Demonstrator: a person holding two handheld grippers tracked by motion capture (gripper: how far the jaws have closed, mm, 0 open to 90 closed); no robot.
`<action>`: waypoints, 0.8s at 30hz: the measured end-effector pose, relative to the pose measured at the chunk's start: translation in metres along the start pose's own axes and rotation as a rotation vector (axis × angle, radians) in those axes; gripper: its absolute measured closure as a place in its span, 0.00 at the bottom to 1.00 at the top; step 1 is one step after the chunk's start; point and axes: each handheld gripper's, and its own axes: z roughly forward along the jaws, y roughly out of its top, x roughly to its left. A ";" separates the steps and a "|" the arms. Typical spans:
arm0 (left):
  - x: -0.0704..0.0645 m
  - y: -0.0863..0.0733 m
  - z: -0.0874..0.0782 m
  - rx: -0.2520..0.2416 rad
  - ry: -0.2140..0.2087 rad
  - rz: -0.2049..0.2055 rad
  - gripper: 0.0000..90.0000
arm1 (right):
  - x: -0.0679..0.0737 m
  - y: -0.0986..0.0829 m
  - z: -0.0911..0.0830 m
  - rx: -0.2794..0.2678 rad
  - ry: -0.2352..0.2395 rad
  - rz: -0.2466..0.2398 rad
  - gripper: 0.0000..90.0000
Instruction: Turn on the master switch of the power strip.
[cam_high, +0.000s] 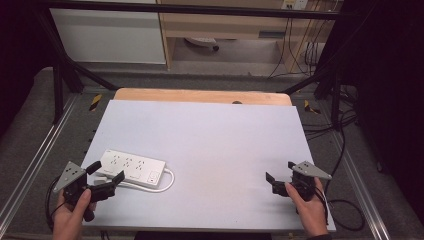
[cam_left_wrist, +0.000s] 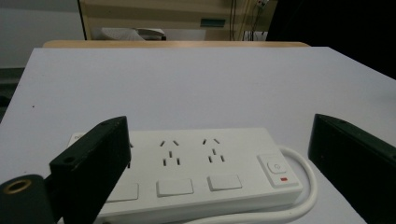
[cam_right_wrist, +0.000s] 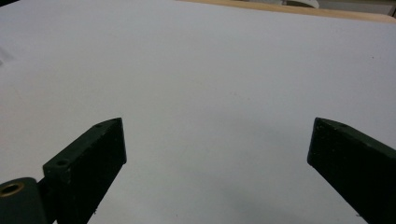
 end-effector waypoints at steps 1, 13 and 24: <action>0.000 0.000 0.000 0.000 0.000 0.000 0.06 | 0.000 0.000 0.000 -0.001 -0.004 -0.010 0.06; 0.000 0.004 -0.005 -0.035 -0.008 -0.013 0.06 | 0.001 0.002 -0.001 -0.025 -0.019 -0.020 0.05; -0.008 0.013 -0.006 -0.023 -0.051 -0.011 0.06 | 0.003 0.004 -0.001 0.001 -0.007 -0.022 0.04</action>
